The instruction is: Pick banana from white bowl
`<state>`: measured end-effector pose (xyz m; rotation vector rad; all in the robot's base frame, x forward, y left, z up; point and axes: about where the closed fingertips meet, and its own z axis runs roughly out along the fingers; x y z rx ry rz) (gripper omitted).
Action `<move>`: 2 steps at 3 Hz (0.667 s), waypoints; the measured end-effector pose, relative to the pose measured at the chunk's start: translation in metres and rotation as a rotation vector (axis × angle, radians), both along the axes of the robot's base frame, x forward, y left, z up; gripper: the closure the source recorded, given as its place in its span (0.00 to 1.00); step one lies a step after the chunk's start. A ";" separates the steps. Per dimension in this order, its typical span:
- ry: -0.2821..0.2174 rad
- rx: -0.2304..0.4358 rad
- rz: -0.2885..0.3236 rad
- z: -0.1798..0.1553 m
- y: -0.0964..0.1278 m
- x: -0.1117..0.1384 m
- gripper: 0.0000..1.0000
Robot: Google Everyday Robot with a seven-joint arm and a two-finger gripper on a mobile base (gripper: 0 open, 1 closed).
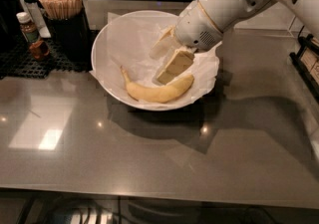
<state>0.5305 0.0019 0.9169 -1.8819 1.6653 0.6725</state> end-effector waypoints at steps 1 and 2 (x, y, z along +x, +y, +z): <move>0.003 -0.002 0.003 -0.001 0.001 0.000 0.65; 0.064 -0.061 0.041 -0.024 0.005 -0.003 0.74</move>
Offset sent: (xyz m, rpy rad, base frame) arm -0.0079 0.0063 -0.0592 -0.1669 0.1712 0.1020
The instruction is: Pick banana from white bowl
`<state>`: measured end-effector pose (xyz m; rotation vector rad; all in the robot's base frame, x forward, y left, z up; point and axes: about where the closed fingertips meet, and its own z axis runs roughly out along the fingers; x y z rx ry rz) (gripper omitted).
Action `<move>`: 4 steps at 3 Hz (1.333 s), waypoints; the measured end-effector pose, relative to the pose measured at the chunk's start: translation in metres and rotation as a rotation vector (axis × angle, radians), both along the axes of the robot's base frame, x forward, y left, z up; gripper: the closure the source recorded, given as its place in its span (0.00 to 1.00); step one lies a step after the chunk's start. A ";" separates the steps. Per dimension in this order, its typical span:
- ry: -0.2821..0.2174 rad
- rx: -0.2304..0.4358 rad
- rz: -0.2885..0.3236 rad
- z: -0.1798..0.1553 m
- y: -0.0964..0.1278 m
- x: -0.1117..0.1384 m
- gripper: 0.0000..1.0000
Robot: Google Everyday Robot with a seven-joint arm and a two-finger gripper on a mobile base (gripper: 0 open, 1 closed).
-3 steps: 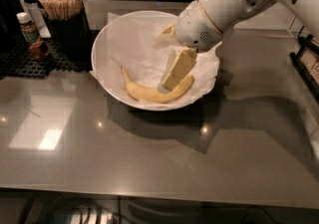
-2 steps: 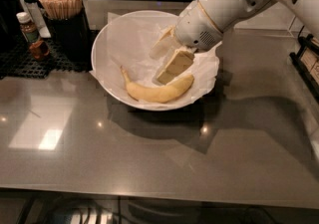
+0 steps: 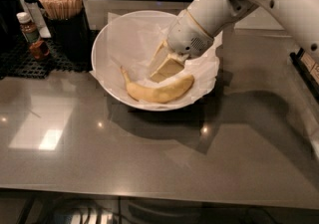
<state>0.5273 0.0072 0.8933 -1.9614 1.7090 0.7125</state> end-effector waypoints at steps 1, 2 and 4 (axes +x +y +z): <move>0.076 -0.073 0.049 -0.026 0.001 0.000 0.68; 0.129 -0.128 0.091 -0.042 -0.001 0.002 0.50; 0.054 -0.174 0.075 -0.004 -0.020 0.008 0.13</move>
Offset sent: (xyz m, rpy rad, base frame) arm 0.0007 -0.0101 -0.0581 -0.2062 0.2075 0.1492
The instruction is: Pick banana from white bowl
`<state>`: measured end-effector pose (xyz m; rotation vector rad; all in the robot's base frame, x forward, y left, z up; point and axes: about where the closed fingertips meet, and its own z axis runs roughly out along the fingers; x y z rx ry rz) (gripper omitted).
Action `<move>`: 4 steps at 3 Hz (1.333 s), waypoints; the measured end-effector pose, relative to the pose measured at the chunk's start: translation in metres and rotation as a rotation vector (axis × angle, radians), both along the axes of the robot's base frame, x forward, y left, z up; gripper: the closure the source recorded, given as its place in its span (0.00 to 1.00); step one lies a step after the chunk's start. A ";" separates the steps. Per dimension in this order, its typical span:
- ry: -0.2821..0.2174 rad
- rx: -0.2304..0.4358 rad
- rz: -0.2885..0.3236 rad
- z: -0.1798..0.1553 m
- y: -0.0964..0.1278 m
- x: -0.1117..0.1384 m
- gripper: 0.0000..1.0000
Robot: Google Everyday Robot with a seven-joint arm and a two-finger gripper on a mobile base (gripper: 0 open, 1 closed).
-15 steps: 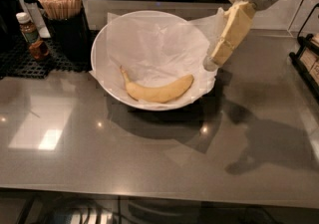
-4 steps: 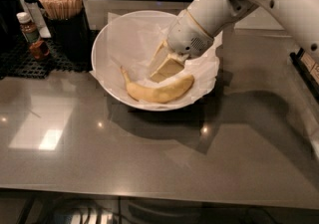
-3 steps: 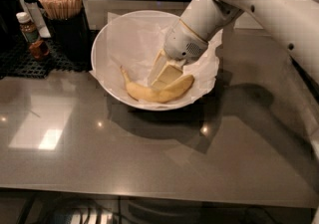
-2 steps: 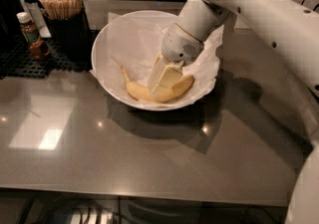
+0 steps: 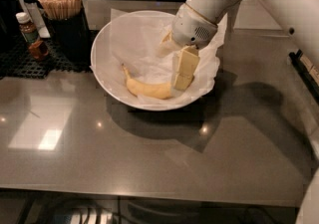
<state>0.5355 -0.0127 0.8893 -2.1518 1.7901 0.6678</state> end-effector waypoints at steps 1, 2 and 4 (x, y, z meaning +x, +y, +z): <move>-0.072 -0.012 -0.034 0.028 -0.012 0.004 0.14; -0.111 -0.003 -0.077 0.042 -0.021 0.011 0.17; -0.110 0.051 -0.085 0.041 -0.006 0.017 0.25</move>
Offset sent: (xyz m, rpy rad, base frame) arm 0.0084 -0.0416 0.0585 -0.0169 -0.1257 -0.1115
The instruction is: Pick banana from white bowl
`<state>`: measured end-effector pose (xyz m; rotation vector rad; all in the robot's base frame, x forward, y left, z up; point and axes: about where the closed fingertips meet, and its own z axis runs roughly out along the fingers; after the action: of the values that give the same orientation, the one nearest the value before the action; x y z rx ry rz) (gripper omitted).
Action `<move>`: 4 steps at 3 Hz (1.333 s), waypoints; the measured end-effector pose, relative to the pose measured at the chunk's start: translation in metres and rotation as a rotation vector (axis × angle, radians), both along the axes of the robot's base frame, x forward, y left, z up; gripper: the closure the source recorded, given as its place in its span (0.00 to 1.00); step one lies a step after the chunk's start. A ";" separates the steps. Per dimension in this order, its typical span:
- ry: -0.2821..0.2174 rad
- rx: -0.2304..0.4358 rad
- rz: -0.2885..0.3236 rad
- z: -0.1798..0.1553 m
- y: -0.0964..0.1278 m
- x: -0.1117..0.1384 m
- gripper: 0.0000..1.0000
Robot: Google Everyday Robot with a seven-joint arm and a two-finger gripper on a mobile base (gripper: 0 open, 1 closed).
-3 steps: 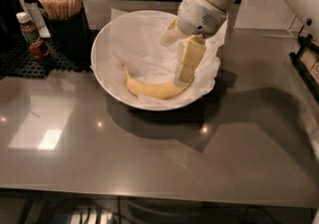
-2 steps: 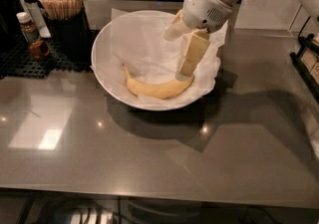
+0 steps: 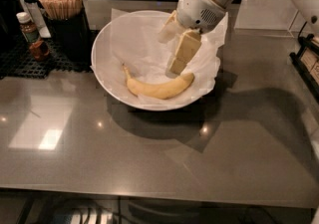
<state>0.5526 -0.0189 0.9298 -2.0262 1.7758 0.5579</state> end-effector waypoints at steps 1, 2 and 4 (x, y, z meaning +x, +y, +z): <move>0.049 0.029 0.035 -0.014 0.013 -0.012 0.19; 0.099 0.042 0.060 -0.031 0.024 -0.019 0.19; 0.136 0.071 0.024 -0.050 0.033 -0.003 0.37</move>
Offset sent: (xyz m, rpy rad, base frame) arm -0.0327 0.0310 -0.0491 0.0469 0.1724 0.0958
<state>0.5492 0.0139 0.8799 -2.0060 1.7829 0.7719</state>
